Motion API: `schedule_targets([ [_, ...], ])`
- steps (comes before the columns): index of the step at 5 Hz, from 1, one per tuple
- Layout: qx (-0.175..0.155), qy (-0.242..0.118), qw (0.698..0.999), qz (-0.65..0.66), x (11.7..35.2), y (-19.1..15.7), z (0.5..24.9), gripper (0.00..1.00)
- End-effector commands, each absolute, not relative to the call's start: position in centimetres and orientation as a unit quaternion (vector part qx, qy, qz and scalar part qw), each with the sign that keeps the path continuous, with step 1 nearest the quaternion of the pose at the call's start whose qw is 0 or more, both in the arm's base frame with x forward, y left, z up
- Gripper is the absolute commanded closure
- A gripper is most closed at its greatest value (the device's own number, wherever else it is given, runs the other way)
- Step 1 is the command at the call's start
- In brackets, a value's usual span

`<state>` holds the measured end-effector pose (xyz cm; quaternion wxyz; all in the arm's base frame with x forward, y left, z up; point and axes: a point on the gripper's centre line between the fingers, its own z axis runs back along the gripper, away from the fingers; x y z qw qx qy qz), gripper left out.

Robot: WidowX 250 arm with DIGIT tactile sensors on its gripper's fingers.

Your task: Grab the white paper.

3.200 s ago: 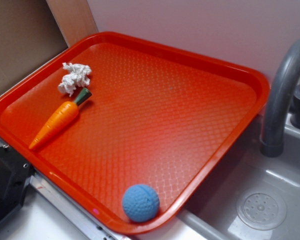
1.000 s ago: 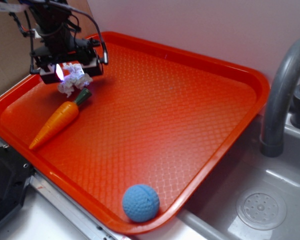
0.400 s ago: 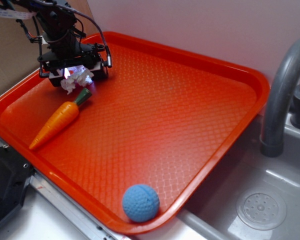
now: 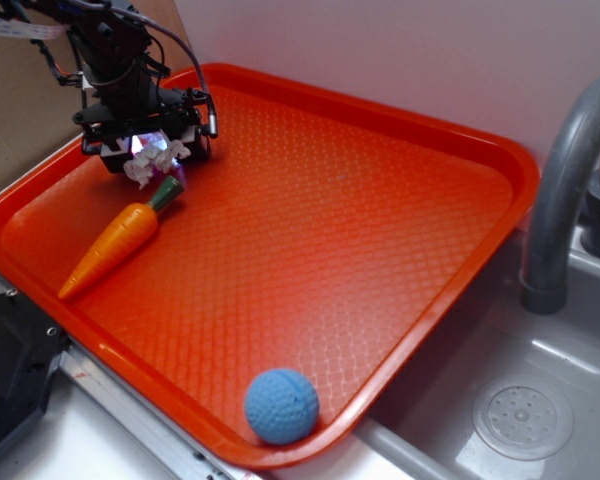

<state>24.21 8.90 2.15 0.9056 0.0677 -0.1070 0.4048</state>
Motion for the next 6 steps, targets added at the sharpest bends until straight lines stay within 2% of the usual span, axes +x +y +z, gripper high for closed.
schedule_targets([
  [1, 0.081, -0.133, 0.906, 0.393, 23.9, 10.2, 3.7, 1.0],
  [2, 0.079, -0.118, 0.927, 0.346, 24.3, 10.0, 4.9, 1.0],
  [4, 0.017, -0.125, 0.963, 0.238, 24.1, 6.5, 13.5, 1.0],
  [5, -0.031, -0.115, 0.979, 0.167, 22.2, 1.9, 18.6, 1.0],
  [6, -0.073, -0.131, 0.978, 0.147, 20.6, -1.2, 22.6, 1.0],
])
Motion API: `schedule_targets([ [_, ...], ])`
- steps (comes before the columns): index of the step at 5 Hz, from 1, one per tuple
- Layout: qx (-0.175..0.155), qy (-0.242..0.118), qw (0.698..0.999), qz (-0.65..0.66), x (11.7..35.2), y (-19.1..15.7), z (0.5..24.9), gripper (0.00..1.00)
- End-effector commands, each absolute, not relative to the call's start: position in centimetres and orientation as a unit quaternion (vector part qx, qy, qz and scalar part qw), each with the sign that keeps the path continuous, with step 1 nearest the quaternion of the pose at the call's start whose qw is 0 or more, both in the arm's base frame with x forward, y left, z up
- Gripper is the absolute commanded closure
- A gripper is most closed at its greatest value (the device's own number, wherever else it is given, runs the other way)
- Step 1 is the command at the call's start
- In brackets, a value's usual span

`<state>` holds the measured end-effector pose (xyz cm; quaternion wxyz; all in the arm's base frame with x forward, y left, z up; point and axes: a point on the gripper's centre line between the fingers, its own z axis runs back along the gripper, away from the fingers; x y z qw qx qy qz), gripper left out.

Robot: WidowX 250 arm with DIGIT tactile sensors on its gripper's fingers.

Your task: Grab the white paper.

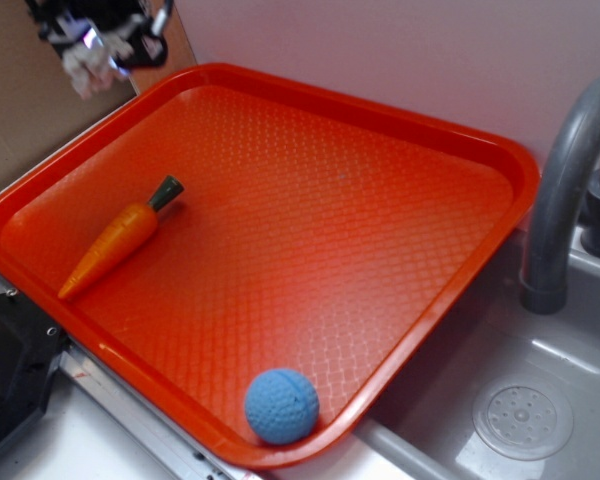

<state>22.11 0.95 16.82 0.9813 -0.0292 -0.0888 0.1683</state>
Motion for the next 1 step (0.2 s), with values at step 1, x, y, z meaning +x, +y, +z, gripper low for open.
schedule_targets([
  [1, -0.094, -0.119, 0.974, 0.171, 20.06, -2.35, 23.08, 1.0],
])
